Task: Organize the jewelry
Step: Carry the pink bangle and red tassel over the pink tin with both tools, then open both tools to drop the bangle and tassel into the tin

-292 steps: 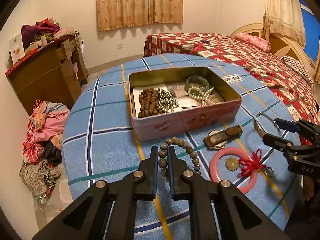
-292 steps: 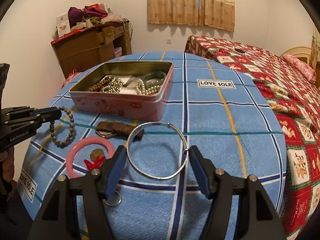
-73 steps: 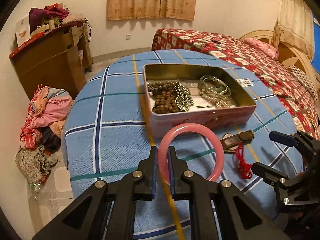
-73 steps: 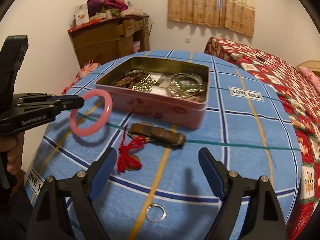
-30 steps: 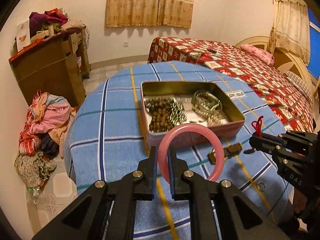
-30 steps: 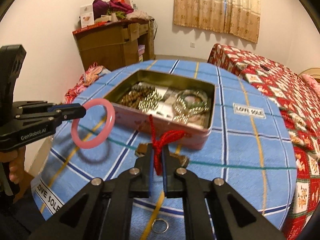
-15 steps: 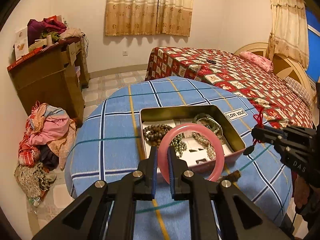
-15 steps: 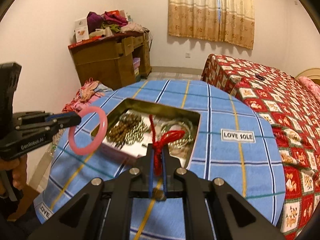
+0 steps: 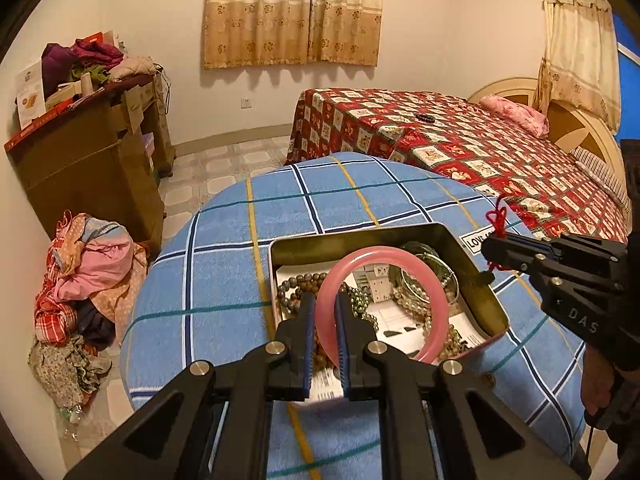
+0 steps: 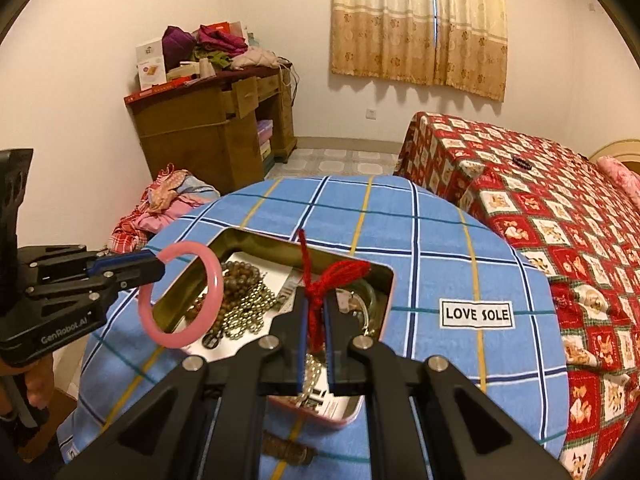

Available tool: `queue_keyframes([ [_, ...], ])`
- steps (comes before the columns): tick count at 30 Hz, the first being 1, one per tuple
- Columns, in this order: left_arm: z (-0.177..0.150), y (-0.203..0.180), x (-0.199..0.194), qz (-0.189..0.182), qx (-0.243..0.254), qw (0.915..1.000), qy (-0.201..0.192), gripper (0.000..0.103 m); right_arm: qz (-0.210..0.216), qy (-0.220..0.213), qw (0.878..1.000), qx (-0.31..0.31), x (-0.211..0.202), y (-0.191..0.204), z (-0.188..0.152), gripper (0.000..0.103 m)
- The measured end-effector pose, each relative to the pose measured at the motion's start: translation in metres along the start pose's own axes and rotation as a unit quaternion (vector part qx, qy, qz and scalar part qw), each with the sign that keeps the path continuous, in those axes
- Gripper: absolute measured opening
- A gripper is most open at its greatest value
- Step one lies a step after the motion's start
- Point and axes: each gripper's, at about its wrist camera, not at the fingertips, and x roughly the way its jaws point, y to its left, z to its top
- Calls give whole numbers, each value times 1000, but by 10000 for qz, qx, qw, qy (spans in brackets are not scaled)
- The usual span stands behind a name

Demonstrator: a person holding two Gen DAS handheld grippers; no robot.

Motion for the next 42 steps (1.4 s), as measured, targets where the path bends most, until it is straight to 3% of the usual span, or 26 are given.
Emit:
queue_keyframes([
  [15,2,-2,29,96,107,9996,258,9,-93,341,9994,26,36,-2,3,9],
  [37,-1,0,41,34,37,9992,391,10,-204,493,9986,-25,51,-1,1,10],
  [39,0,0,41,39,19,9992,401,11,-223,500,9985,-8,51,-2,0,20],
  [42,1,-2,36,25,25,9994,332,16,-272,456,9986,-1,47,-2,-3,52],
])
